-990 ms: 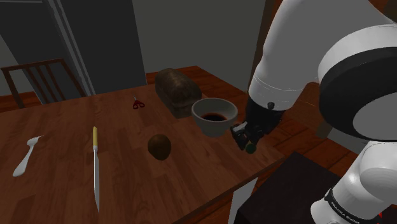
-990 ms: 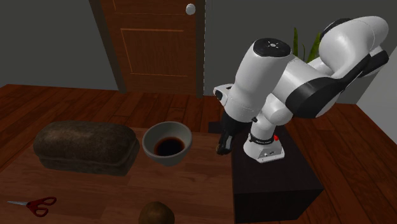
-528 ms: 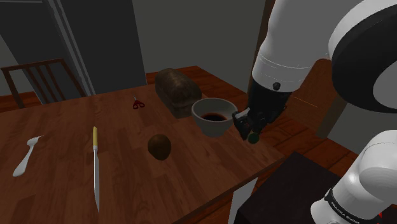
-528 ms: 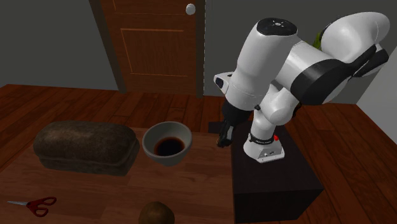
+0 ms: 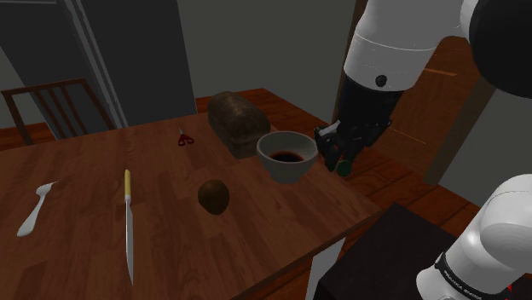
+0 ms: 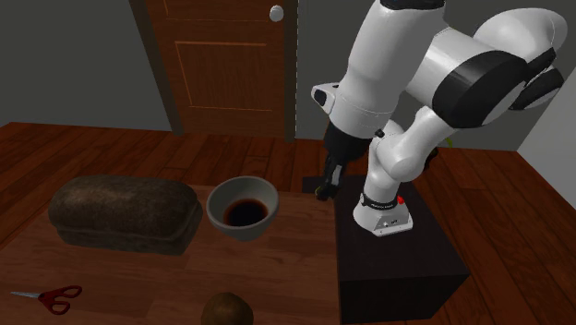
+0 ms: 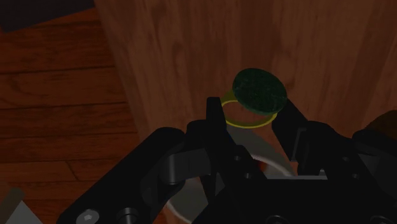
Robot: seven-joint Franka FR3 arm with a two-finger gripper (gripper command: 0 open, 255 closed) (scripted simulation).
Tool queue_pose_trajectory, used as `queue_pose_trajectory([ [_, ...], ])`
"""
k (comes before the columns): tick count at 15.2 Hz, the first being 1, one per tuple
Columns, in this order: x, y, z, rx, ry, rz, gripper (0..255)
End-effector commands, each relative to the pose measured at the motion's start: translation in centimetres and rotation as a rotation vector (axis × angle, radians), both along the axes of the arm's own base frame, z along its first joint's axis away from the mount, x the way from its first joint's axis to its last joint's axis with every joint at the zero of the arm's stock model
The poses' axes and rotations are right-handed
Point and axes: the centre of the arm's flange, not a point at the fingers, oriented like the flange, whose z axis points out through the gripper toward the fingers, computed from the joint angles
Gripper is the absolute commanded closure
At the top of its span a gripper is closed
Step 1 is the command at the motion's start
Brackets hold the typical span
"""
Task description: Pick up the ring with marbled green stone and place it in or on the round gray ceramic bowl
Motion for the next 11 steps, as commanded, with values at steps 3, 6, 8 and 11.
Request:
queue_pose_trajectory([
  [3,0.0,0.0,1.7,0.0,0.0,0.0,255],
  [6,3.8,-1.0,1.9,0.0,0.0,0.0,255],
  [8,6.4,-1.6,1.9,0.0,0.0,0.0,255],
  [11,10.2,-2.5,2.1,0.0,0.0,0.0,255],
])
